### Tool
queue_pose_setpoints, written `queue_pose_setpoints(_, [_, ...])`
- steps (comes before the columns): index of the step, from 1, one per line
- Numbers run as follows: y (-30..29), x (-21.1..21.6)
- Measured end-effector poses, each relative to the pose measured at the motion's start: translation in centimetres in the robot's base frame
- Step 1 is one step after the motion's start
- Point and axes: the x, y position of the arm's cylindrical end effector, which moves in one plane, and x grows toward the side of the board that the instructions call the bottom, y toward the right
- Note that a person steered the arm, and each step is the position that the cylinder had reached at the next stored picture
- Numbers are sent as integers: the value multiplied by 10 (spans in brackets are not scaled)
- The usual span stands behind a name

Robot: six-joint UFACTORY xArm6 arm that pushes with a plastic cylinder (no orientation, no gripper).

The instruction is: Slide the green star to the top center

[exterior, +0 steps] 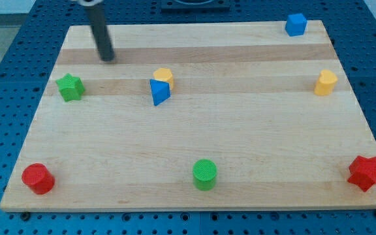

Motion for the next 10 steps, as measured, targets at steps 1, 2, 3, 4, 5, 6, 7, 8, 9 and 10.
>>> queue_pose_setpoints(1, [-81,13])
queue_pose_setpoints(2, [-82,23])
queue_pose_setpoints(3, [-66,97])
queue_pose_setpoints(4, [-62,108])
queue_pose_setpoints(5, [-52,108])
queue_pose_setpoints(6, [-28,108])
queue_pose_setpoints(7, [-13,98])
queue_pose_setpoints(8, [-3,74])
queue_pose_setpoints(9, [20,64])
queue_pose_setpoints(10, [48,63])
